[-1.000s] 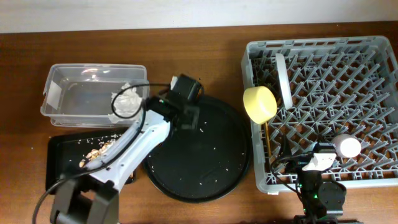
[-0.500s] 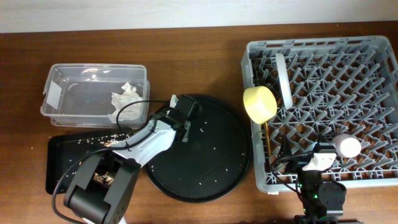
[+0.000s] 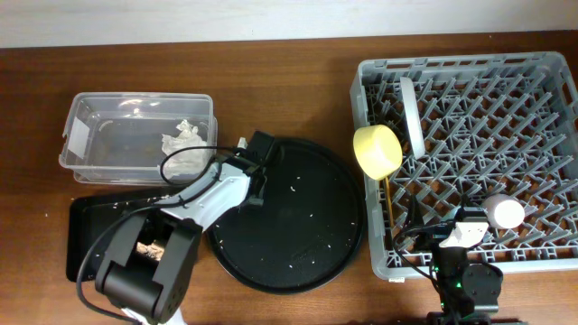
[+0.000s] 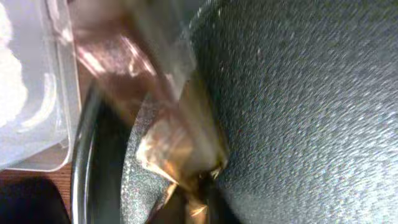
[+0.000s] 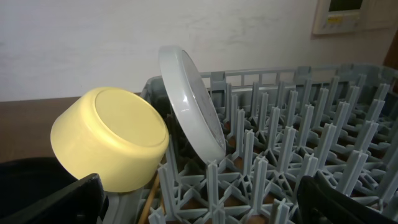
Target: Sort waste into correct bins and load items into the dishwasher rack
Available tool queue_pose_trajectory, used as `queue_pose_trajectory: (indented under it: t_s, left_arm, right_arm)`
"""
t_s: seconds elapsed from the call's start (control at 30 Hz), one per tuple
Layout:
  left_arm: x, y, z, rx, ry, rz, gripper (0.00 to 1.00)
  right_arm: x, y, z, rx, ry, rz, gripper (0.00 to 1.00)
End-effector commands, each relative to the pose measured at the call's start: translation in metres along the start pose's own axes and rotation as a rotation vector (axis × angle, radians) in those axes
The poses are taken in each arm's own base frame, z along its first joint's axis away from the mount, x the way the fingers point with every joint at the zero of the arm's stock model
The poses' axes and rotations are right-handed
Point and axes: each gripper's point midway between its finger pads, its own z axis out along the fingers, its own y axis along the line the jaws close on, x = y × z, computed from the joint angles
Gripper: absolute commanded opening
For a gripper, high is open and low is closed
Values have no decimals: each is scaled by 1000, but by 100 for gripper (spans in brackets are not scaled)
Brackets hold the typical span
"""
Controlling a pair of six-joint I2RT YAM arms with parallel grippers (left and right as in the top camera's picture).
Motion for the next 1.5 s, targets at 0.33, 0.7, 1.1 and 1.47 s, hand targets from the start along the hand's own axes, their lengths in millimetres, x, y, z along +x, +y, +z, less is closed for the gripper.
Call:
queue_pose_trajectory:
  t_s: [0.33, 0.7, 1.1, 1.47]
  left_arm:
    - [-117, 156, -80, 10, -312, -429, 70]
    - [27, 171, -269, 122, -386, -371, 99]
    - [65, 172, -288, 123, -393, -368, 99]
    - [66, 131, -221, 220, -1166, -367, 99]
  right_arm:
    - [2, -1, 0, 1, 1, -6, 98]
    - [2, -1, 0, 1, 1, -6, 98]
    - [2, -1, 0, 1, 1, -6, 98]
    - [2, -1, 0, 1, 1, -6, 99]
